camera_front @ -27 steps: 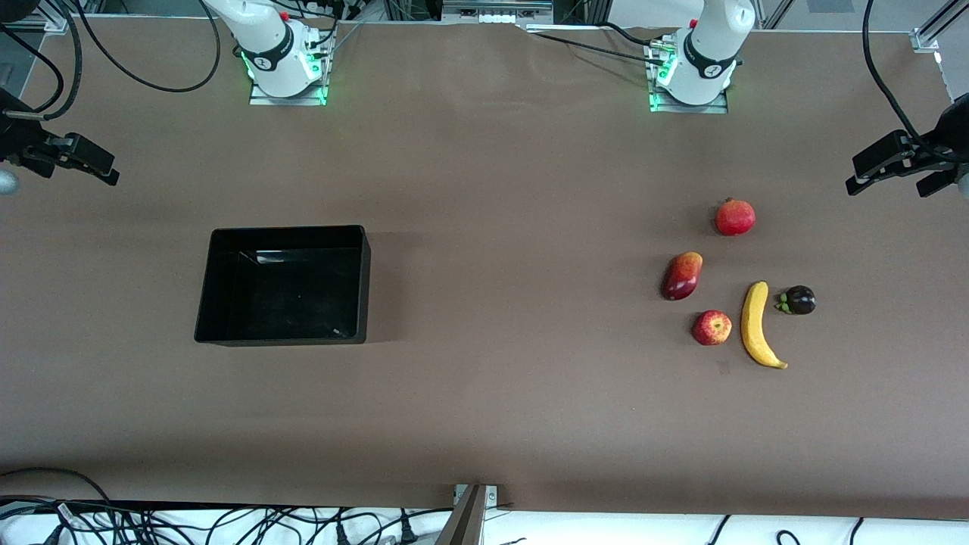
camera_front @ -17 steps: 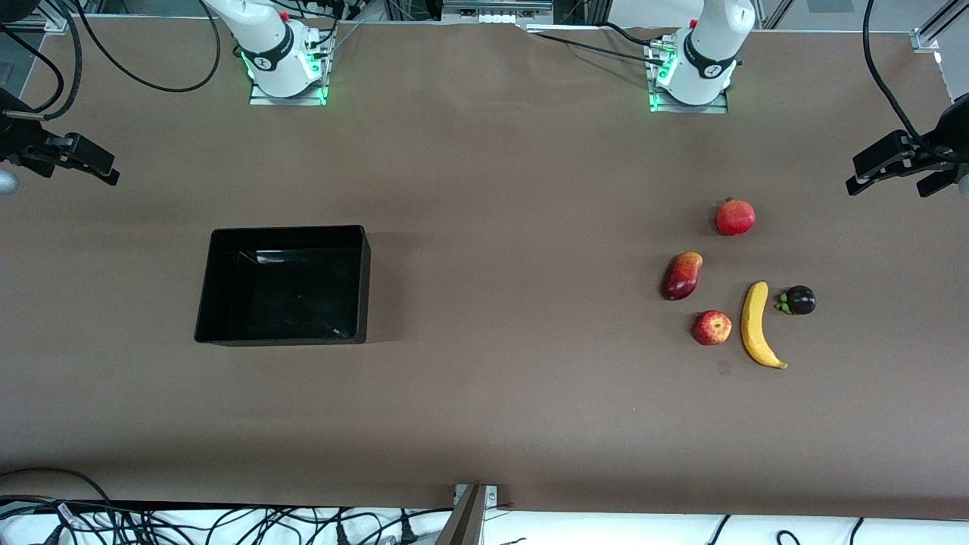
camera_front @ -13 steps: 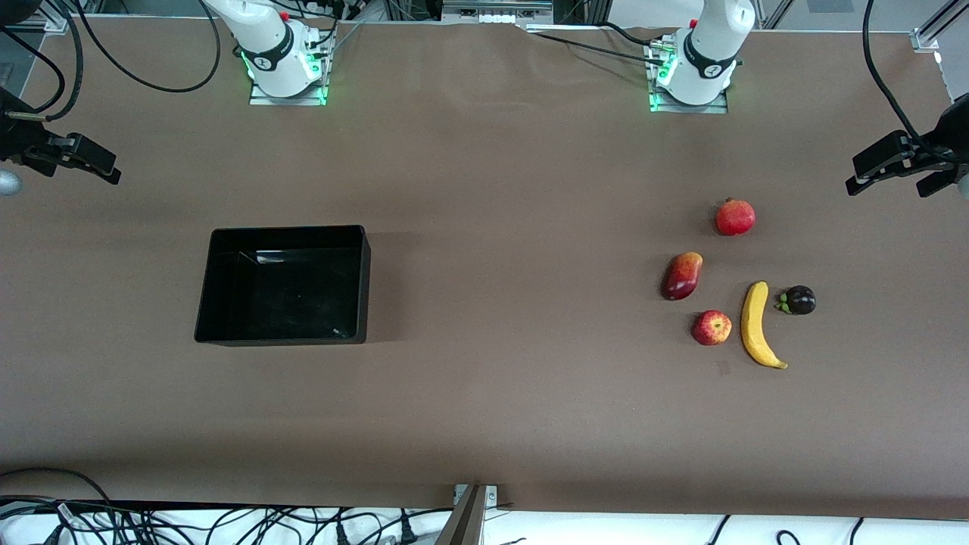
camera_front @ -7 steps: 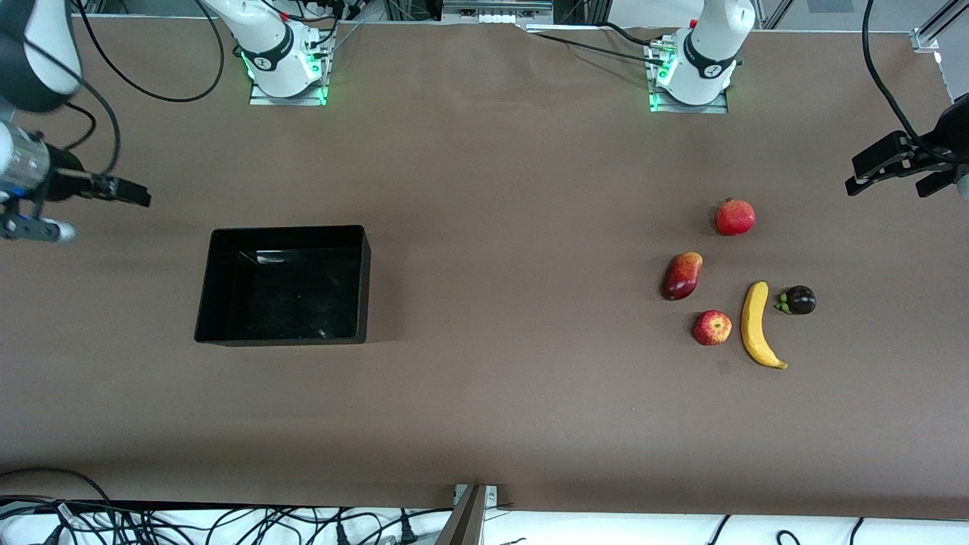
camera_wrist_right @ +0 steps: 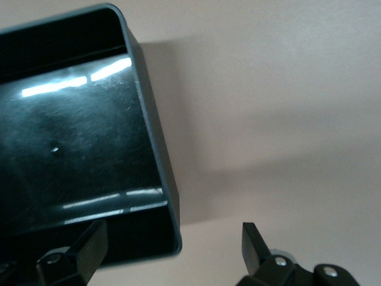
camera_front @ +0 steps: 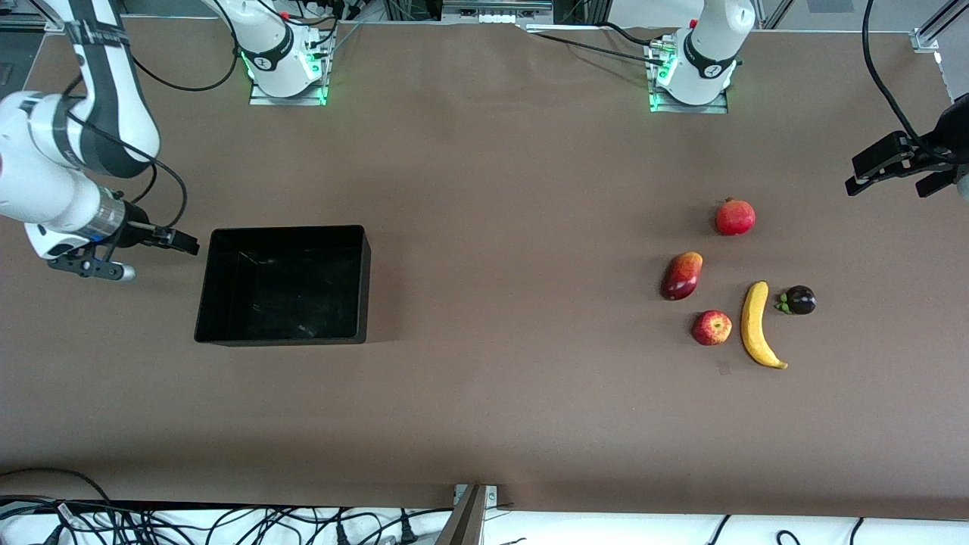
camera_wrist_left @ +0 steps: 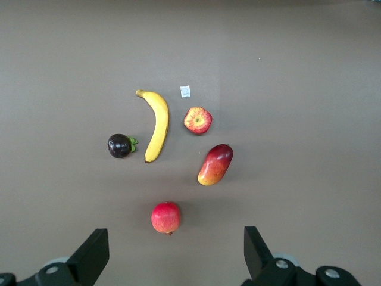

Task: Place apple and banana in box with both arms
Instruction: 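Reach the right gripper down to the rim of the black box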

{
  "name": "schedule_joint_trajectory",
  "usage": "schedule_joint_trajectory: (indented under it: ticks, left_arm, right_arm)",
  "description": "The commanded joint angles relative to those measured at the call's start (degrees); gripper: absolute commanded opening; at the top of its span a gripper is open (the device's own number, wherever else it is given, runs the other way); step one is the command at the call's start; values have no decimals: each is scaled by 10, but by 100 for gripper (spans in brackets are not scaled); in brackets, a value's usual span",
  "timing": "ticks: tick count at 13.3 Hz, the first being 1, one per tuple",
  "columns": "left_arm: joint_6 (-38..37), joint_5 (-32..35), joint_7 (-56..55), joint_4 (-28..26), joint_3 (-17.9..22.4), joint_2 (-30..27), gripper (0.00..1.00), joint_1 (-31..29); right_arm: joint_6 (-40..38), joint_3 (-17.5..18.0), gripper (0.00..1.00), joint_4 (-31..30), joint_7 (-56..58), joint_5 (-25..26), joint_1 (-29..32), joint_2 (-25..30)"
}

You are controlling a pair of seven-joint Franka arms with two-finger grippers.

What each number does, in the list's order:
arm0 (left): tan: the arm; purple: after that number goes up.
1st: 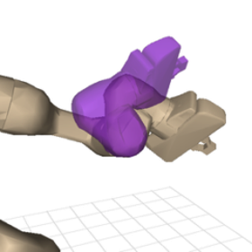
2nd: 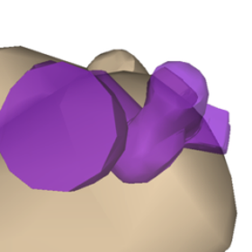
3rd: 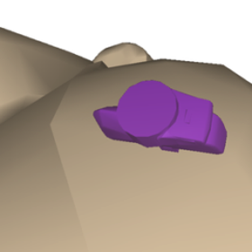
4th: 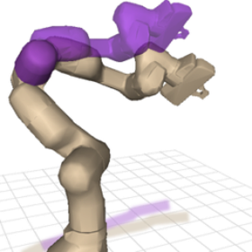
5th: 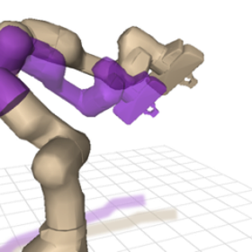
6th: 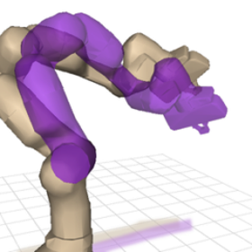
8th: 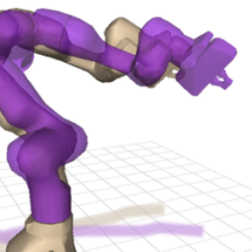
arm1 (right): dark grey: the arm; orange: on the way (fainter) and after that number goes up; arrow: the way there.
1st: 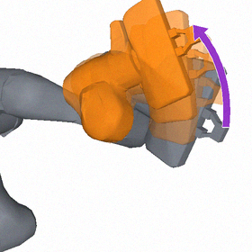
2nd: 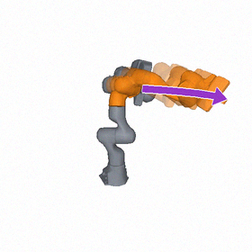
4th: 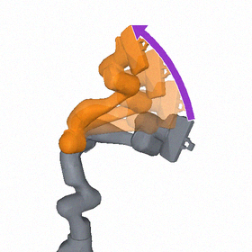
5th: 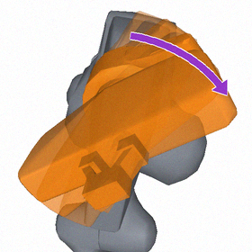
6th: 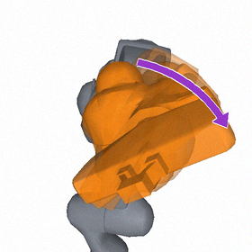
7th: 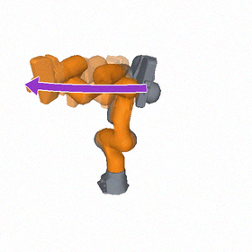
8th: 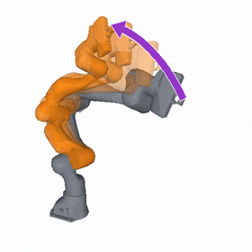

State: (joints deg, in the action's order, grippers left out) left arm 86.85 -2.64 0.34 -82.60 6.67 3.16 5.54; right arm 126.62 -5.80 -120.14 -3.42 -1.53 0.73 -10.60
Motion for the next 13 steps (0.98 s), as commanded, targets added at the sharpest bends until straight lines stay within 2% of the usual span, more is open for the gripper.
schedule_joint_trajectory:
  ticks: [1,4,5,8,10,11,13]
  left_arm:
    - [1,12,7,-12,-5,-10,100,-4]
    - [1,12,7,-12,-5,-10,100,-4]
    - [1,12,8,-12,-5,-10,100,-4]
    - [1,12,10,-13,-5,-10,100,-4]
    - [1,12,12,-15,-5,-11,100,-4]
    - [1,12,12,-15,-5,-10,100,-4]
    - [1,12,14,-15,-5,-10,100,-4]
  right_arm:
    - [59,3,100,-31,3,-8,5,-25]
    - [111,4,100,-37,6,-8,4,-70]
    - [128,4,93,-41,6,-8,5,-78]
    - [206,7,32,-67,1,-8,2,-93]
    - [207,10,4,-63,-6,-12,1,-101]
    - [208,11,0,-61,-9,-15,-1,-102]
    - [209,11,0,-51,-11,-25,-9,-112]
